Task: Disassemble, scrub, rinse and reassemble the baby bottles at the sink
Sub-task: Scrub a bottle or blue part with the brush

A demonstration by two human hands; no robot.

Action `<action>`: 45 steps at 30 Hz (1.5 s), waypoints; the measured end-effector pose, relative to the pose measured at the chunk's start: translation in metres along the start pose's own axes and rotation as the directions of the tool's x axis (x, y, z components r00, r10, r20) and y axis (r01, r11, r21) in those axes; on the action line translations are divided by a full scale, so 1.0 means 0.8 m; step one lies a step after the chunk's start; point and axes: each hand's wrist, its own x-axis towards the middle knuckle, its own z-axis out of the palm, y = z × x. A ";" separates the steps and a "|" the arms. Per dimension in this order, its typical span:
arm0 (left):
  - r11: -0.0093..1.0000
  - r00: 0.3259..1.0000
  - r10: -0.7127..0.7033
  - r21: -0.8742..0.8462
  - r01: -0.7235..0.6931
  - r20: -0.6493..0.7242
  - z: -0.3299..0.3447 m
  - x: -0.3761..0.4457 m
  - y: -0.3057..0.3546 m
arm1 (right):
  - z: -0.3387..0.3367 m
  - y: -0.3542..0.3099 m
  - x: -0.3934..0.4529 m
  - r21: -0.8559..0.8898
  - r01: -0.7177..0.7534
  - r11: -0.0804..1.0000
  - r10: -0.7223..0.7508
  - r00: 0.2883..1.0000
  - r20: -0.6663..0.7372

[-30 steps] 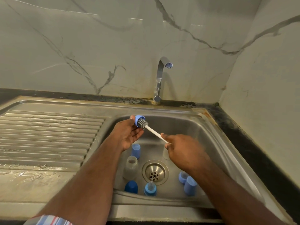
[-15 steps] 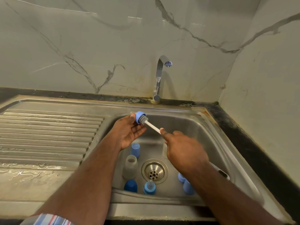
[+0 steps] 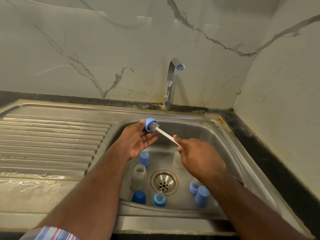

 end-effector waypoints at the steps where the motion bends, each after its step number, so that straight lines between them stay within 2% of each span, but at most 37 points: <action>1: 1.000 1.000 0.001 0.003 -0.001 -0.018 0.000 0.001 0.000 | 0.001 -0.002 -0.001 -0.096 0.020 0.995 -0.022 1.000 -0.016; 4: 1.000 0.999 -0.005 0.013 0.006 -0.054 0.000 0.003 0.000 | 0.002 -0.011 -0.002 -0.268 0.041 0.962 -0.047 0.999 -0.016; 6: 1.000 0.999 0.003 0.023 -0.002 -0.050 0.001 0.003 -0.001 | 0.006 -0.012 -0.001 -0.255 0.048 0.966 -0.055 0.998 -0.023; 8: 0.999 0.999 0.030 0.037 -0.029 -0.026 -0.001 0.003 -0.002 | 0.012 -0.008 0.004 -0.125 0.046 0.991 -0.048 0.999 -0.006; 10: 0.998 0.999 0.053 0.041 -0.053 -0.004 -0.003 0.002 -0.001 | 0.016 -0.005 0.007 0.215 -0.037 0.976 0.020 0.997 0.078; 11: 0.998 0.998 0.058 0.023 -0.059 0.011 -0.004 0.001 0.001 | 0.016 -0.005 0.007 0.444 -0.128 0.887 0.063 0.985 0.158; 12: 0.998 0.997 0.063 -0.006 -0.063 0.031 -0.004 0.001 0.002 | 0.013 -0.003 0.006 0.633 -0.227 0.740 0.088 0.966 0.243; 13: 0.997 0.996 0.068 -0.039 -0.066 0.053 -0.003 0.000 0.003 | 0.008 -0.002 0.004 0.737 -0.311 0.600 0.092 0.942 0.323; 14: 0.995 0.994 0.073 -0.068 -0.068 0.075 -0.002 -0.001 0.004 | 0.003 -0.001 0.002 0.781 -0.364 0.508 0.073 0.921 0.381; 16: 0.993 0.991 0.077 -0.096 -0.067 0.106 -0.001 -0.003 0.005 | -0.003 0.000 -0.001 0.795 -0.395 0.460 0.034 0.903 0.429; 17: 0.993 0.991 0.073 -0.097 -0.062 0.114 -0.001 -0.003 0.005 | -0.001 0.000 0.001 0.785 -0.381 0.488 0.047 0.910 0.412; 18: 0.994 0.991 0.068 -0.089 -0.057 0.116 -0.002 -0.003 0.004 | 0.001 -0.001 0.002 0.746 -0.333 0.577 0.078 0.931 0.356; 19: 0.996 0.992 0.063 -0.073 -0.055 0.110 -0.003 -0.002 0.003 | 0.003 -0.001 0.004 0.649 -0.257 0.716 0.106 0.959 0.263; 20: 0.997 0.993 0.061 -0.054 -0.056 0.099 -0.004 -0.001 0.002 | 0.004 0.000 0.005 0.493 -0.165 0.854 0.099 0.983 0.157; 21: 0.998 0.994 0.062 -0.037 -0.059 0.089 -0.005 -0.001 0.002 | 0.005 0.001 0.006 0.312 -0.084 0.946 0.064 0.995 0.074; 23: 0.998 0.995 0.065 -0.018 -0.063 0.073 -0.003 -0.001 0.001 | 0.004 -0.001 0.002 0.022 -0.005 1.000 0.006 1.000 -0.011; 26: 0.998 0.996 0.069 -0.006 -0.069 0.056 -0.002 -0.002 0.000 | 0.003 -0.003 0.002 -0.202 0.031 0.979 -0.040 0.998 -0.042; 27: 0.998 0.996 0.068 -0.009 -0.068 0.048 -0.002 -0.002 0.000 | 0.004 -0.004 0.002 -0.185 0.041 0.982 -0.047 0.998 -0.031; 28: 0.998 0.997 0.067 -0.019 -0.066 0.041 -0.002 -0.002 0.001 | 0.004 -0.004 0.003 -0.083 0.029 0.996 -0.029 1.000 -0.008; 29: 0.997 0.997 0.066 -0.038 -0.065 0.037 -0.002 -0.001 0.001 | 0.004 -0.004 0.004 0.108 -0.011 0.994 0.006 0.999 0.038; 30: 0.996 0.997 0.069 -0.063 -0.066 0.039 -0.002 -0.001 0.002 | 0.003 -0.004 0.005 0.357 -0.090 0.930 0.051 0.992 0.116; 31: 0.994 0.996 0.075 -0.088 -0.070 0.048 -0.001 -0.002 0.003 | 0.001 -0.003 0.004 0.579 -0.200 0.790 0.086 0.972 0.218; 32: 0.991 0.994 0.085 -0.111 -0.078 0.062 0.000 -0.002 0.004 | -0.002 -0.001 0.005 0.710 -0.304 0.635 0.098 0.944 0.317; 33: 0.988 0.992 0.099 -0.131 -0.088 0.077 0.000 -0.003 0.004 | -0.006 0.001 0.004 0.768 -0.377 0.518 0.082 0.915 0.395; 35: 0.982 0.988 0.122 -0.155 -0.107 0.091 0.002 -0.004 0.005 | -0.012 0.006 0.003 0.789 -0.439 0.430 0.037 0.882 0.470; 37: 0.979 0.988 0.136 -0.160 -0.123 0.077 0.004 -0.005 0.006 | -0.011 0.006 0.003 0.772 -0.411 0.484 0.047 0.894 0.446; 41: 0.975 0.989 0.149 -0.166 -0.144 0.018 0.002 -0.004 0.006 | 0.000 0.004 0.006 0.570 -0.180 0.802 0.072 0.976 0.206; 45: 0.975 0.989 0.150 -0.168 -0.147 0.006 0.005 -0.005 0.005 | -0.005 0.006 0.006 0.454 -0.116 0.883 0.057 0.988 0.141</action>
